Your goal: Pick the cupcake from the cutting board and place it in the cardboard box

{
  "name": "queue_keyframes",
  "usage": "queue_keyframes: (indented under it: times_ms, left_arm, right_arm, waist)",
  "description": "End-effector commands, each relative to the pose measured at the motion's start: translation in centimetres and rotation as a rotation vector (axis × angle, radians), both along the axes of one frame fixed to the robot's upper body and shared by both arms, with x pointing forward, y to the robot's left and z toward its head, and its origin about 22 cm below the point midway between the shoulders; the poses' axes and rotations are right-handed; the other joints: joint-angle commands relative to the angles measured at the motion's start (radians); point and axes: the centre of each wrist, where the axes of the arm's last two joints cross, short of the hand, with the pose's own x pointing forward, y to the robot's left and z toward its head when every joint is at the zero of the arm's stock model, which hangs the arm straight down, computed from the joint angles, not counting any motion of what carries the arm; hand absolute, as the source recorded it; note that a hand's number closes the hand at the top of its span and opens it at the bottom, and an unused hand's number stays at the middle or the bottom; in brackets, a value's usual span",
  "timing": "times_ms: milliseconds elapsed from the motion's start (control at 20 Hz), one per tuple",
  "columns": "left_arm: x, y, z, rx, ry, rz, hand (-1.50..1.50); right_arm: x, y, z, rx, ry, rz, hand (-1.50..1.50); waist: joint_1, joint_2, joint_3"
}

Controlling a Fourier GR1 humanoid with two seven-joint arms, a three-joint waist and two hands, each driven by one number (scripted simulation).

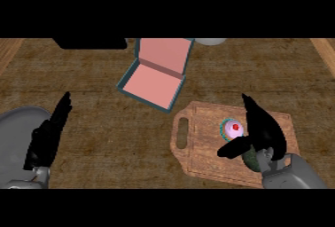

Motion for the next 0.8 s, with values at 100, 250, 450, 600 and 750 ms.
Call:
queue_keyframes:
  times_ms: [100,250,450,600,750]
  left_arm:
    - [0.2,0.0,0.4,-0.010,-0.011,0.000,0.00]
    - [0.7,0.3,-0.3,0.002,-0.012,0.020,0.00]
    - [0.7,-0.3,-1.6,-0.011,0.007,0.002,0.00]
    - [-1.6,1.7,-0.5,0.006,-0.026,0.007,0.00]
    - [0.9,-1.1,-0.3,-0.008,-0.015,0.010,0.00]
  right_arm:
    - [1.0,2.4,-2.5,-0.027,0.091,-0.107,-1.50]
    - [0.3,-0.2,-0.6,-0.042,0.118,-0.106,-1.50]
    - [0.9,0.5,-2.8,-0.047,0.142,-0.085,-1.50]
    - [1.5,1.2,-1.5,0.005,0.148,-0.079,-1.50]
    - [1.6,-0.4,-3.9,0.005,0.122,-0.074,1.50]
  waist:
    - [0.006,0.001,0.000]
    - [-0.005,0.000,0.000]
    - [-0.001,0.002,0.000]
    - [0.006,0.000,0.000]
    - [0.001,0.001,0.000]
